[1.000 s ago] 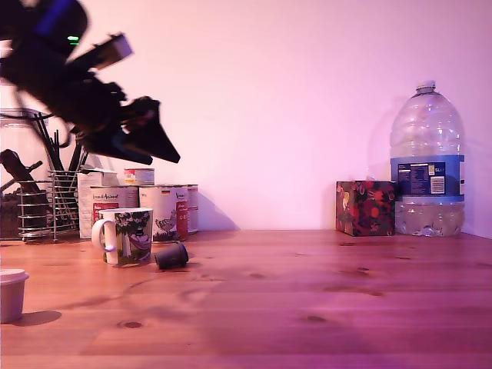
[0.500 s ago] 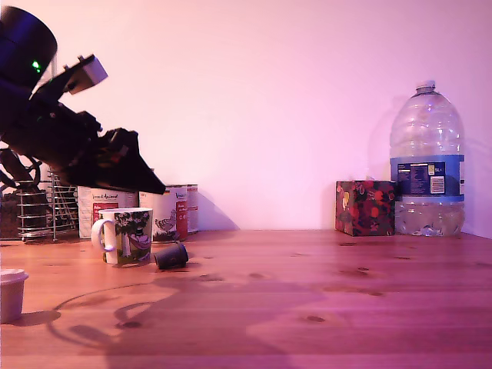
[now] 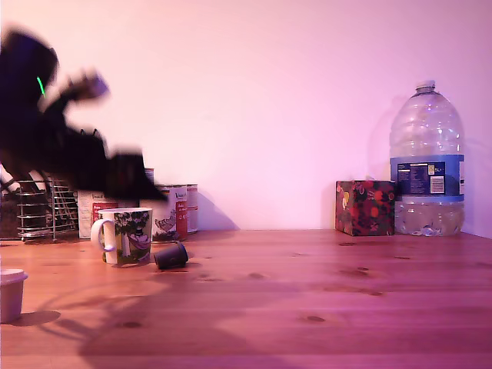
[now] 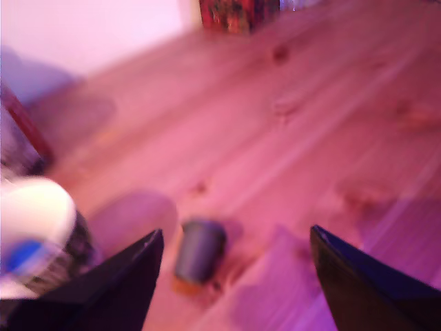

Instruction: Pick up the coffee capsules from the table one by one and drop them inside the nearest coffee cup

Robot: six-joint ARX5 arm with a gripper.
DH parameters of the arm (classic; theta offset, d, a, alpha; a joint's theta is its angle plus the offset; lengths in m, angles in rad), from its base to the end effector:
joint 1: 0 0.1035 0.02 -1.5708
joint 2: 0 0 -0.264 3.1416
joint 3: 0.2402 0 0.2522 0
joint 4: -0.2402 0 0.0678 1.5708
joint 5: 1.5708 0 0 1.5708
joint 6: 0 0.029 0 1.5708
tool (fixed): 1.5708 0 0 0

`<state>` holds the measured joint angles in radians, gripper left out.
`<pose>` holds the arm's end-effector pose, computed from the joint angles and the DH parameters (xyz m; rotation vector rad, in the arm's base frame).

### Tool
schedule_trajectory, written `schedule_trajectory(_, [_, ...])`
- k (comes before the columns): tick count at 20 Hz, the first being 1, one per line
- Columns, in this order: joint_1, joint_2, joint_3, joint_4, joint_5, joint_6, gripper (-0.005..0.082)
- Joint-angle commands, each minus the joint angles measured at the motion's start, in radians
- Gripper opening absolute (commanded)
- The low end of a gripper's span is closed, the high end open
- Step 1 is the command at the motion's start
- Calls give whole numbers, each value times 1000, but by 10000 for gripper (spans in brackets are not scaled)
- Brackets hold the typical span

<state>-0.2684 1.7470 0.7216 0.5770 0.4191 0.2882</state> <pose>0.3147 -0.0988 0.1442 0.2376 0.3550 -0.7361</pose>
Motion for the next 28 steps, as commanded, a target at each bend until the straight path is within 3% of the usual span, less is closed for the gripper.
schedule_trajectory(1, [-3, 18, -22, 46, -9, 8, 607])
schedule_trajectory(6, [-7, 28, -19, 71, -35, 60, 605])
schedule_trajectory(18, [-44, 131, 70, 71, -35, 52, 603])
schedule_trajectory(24, [-60, 173, 128, 21, -87, 33, 603])
schedule_trajectory(28, [-60, 196, 166, -39, -90, 25, 601])
